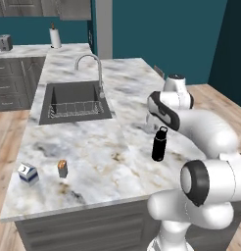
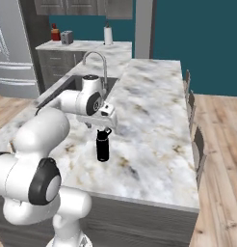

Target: Move the drinks to the dining counter.

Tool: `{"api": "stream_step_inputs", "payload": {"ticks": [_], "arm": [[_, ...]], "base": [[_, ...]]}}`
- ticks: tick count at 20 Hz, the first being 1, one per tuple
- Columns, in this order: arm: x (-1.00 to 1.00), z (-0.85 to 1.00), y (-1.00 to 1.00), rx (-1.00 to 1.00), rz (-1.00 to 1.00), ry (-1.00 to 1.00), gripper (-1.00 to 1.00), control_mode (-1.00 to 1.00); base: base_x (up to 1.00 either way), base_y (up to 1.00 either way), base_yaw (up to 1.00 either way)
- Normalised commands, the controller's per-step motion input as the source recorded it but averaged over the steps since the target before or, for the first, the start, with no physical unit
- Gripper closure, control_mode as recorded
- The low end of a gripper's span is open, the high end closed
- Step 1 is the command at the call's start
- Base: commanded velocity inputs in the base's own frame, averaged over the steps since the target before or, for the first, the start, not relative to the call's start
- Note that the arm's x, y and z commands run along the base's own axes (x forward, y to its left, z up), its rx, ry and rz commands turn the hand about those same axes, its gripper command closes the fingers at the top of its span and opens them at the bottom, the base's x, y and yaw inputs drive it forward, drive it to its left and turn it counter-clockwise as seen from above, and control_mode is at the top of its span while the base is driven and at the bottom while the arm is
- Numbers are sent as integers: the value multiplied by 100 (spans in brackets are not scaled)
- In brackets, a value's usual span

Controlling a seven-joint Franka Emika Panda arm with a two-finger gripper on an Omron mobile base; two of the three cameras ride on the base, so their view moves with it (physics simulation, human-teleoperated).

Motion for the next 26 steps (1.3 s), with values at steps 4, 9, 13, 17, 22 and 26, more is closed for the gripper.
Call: {"api": "stream_step_inputs", "payload": {"ticks": [4, 9, 13, 17, 22, 26], "arm": [[-53, 58, 17, 0, -1, -1, -100, -100], [-62, 30, 62, 0, 0, -5, -100, -100], [-57, 26, 62, 0, -1, -2, -100, -100], [-65, 33, 8, 0, 0, 0, -100, -100], [-68, 39, -8, 0, 0, 0, -100, -100], [-62, 26, -8, 0, 0, 0, -100, -100]], "base": [[0, 0, 0], [0, 0, 0], [0, 0, 0], [0, 0, 0], [0, 0, 0], [0, 0, 0]]}}
